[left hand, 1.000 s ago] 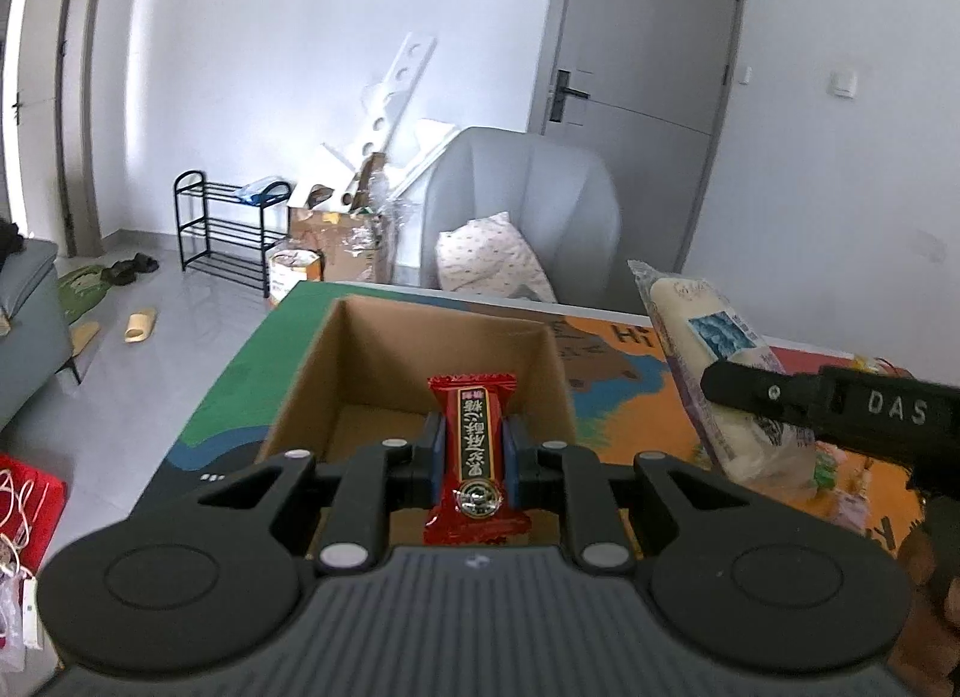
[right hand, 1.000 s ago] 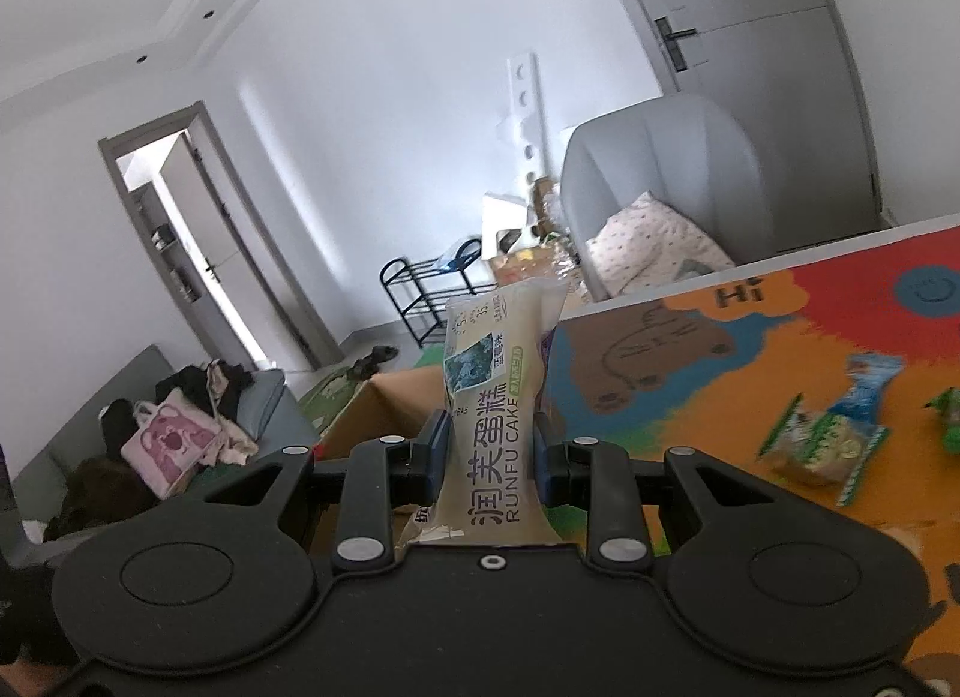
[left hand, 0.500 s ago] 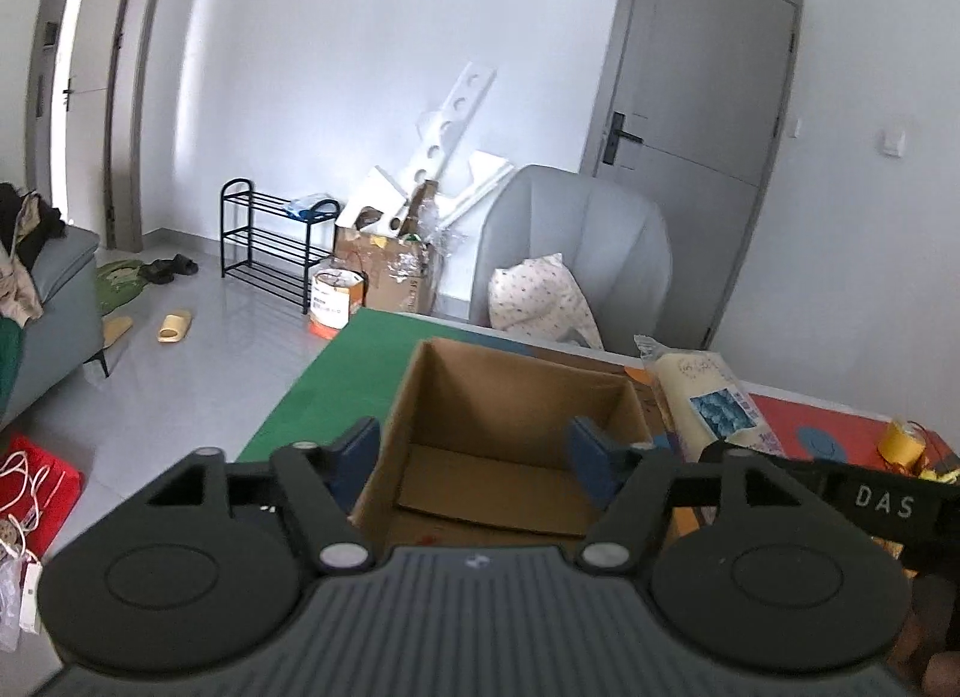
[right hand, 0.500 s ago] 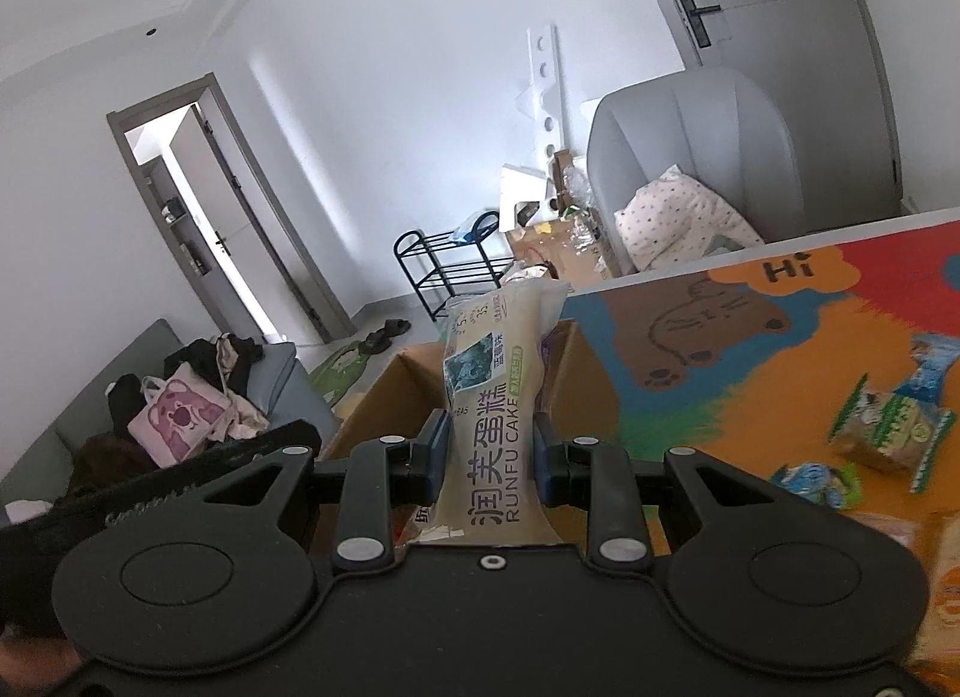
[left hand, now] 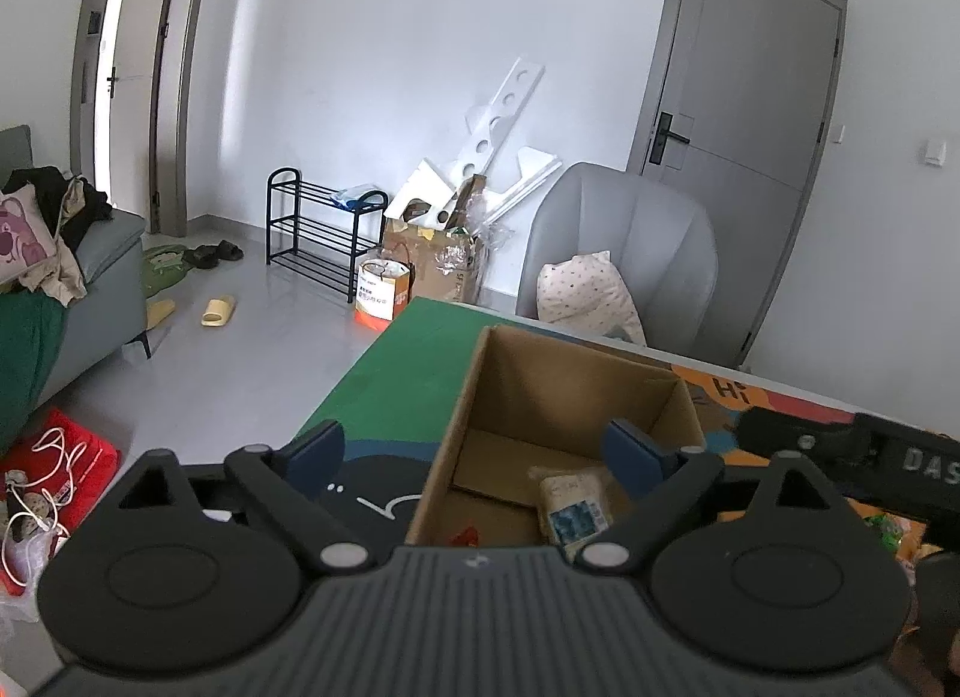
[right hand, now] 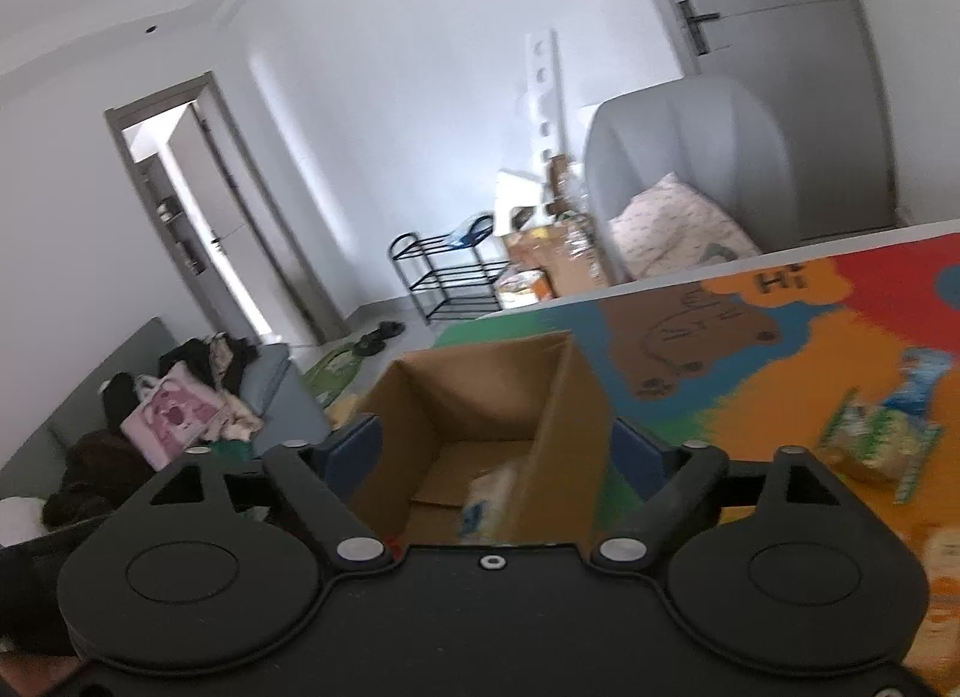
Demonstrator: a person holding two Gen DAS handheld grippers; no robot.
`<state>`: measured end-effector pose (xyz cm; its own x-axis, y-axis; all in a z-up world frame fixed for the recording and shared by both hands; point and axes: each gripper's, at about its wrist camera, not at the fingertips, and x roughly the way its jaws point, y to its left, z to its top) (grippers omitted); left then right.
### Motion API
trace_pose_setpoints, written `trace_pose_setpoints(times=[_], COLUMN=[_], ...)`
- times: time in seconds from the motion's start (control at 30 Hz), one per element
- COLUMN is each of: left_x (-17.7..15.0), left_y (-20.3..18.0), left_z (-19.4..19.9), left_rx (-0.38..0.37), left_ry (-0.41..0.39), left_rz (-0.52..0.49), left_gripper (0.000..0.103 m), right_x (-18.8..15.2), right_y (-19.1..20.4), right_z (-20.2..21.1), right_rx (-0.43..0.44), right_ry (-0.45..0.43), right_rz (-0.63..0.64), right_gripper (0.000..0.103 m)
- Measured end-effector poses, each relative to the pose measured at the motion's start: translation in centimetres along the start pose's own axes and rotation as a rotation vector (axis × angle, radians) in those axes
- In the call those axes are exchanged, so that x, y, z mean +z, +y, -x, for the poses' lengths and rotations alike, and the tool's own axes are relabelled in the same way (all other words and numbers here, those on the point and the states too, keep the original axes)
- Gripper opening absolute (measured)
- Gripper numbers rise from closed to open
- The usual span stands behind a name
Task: Organize snacks
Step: 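Open both grippers to drop the snacks into the box, then grasp the round-label bread pack with the left gripper while the right gripper grasps a small pastry pack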
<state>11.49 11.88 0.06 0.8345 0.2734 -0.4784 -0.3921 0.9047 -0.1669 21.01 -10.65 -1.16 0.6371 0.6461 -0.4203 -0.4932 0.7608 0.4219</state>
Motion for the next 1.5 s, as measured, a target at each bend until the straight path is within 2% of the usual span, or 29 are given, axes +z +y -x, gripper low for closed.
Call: trace_pose_setpoints(times=[0.1, 0.3, 0.4, 0.6, 1.17, 1.4, 1.5], left_x=[-0.2, -0.8, -1.5, -2.9, -6.1, -8.2, -8.8], left_y=[-1.2, -4.0, -5.9, -9.1, -17.8, -20.7, -21.4], left_z=[0.3, 1.6, 2.2, 2.4, 0.1, -0.8, -1.0], left_rx=[-0.018, -0.064, -0.08, -0.119, -0.266, -0.253, -0.27], left_ry=[0.005, 0.009, 0.011, 0.02, 0.063, 0.12, 0.136], left_rz=[-0.008, -0.034, -0.063, -0.091, -0.15, -0.183, -0.189], left_gripper=[0.095, 0.098, 0.102, 0.103, 0.102, 0.102, 0.101], right_x=[0.0, -0.1, -0.3, -0.6, -2.1, -3.0, -3.4], right_y=[-1.2, -3.8, -5.3, -9.0, -17.7, -20.7, -21.5], right_z=[1.7, 4.6, 5.6, 6.9, 10.4, 11.0, 11.2], right_rx=[-0.041, -0.107, -0.123, -0.174, -0.328, -0.362, -0.369], right_ry=[-0.016, -0.028, -0.03, -0.025, -0.023, -0.008, -0.01], right_rz=[-0.011, -0.019, -0.036, -0.086, -0.151, -0.184, -0.192], right_gripper=[0.097, 0.102, 0.103, 0.103, 0.103, 0.103, 0.103])
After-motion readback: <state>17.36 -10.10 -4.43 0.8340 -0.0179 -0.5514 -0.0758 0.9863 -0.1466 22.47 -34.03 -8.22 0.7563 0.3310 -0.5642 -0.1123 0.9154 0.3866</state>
